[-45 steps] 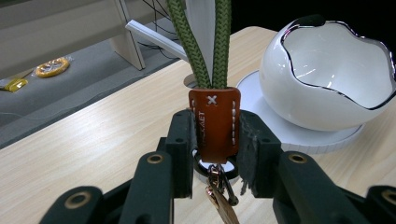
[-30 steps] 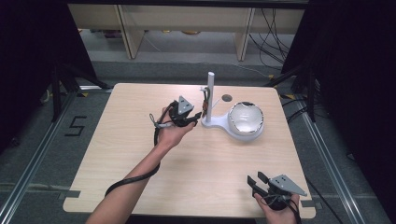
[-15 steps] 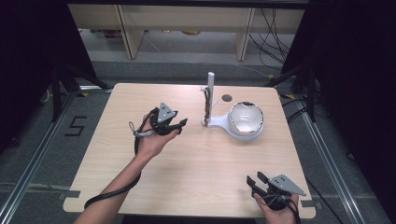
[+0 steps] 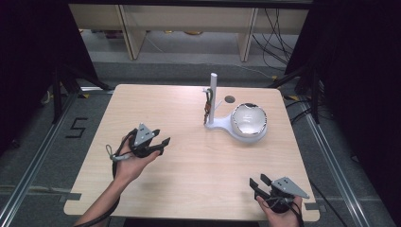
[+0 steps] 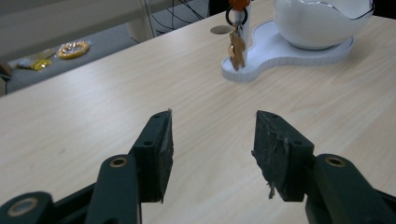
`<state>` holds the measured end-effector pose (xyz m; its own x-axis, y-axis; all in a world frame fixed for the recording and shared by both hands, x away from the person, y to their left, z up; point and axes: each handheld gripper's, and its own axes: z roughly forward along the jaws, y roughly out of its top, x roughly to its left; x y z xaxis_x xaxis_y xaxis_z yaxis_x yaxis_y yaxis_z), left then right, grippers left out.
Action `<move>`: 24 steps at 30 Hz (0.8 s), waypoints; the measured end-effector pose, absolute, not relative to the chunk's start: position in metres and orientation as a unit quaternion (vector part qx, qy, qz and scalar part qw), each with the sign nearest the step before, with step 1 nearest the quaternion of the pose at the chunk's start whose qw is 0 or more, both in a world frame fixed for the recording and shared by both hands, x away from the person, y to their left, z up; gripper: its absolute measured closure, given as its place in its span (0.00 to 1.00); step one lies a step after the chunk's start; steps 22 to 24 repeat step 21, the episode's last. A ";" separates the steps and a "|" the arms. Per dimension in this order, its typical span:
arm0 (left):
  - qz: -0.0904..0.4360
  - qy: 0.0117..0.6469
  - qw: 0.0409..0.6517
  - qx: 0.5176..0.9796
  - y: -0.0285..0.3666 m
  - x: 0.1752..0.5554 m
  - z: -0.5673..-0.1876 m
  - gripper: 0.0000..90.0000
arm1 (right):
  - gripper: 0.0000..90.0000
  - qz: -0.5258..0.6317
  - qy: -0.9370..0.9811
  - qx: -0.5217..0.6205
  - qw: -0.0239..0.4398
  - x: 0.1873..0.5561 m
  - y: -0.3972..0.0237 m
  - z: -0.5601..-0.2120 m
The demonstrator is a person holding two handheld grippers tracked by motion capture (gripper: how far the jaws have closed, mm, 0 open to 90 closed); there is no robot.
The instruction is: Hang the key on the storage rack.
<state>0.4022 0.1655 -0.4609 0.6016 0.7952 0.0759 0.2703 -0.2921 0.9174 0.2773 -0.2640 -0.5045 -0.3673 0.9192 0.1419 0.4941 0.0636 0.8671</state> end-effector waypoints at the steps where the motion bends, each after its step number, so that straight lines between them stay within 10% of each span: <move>1: 0.267 0.367 0.481 0.750 0.170 0.396 -0.466 0.52 | 0.56 0.455 0.690 0.510 0.236 0.278 -0.265 -0.505; 24: 0.306 0.422 0.493 0.697 0.219 0.336 -0.518 0.49 | 0.53 0.454 0.685 0.521 0.232 0.277 -0.262 -0.507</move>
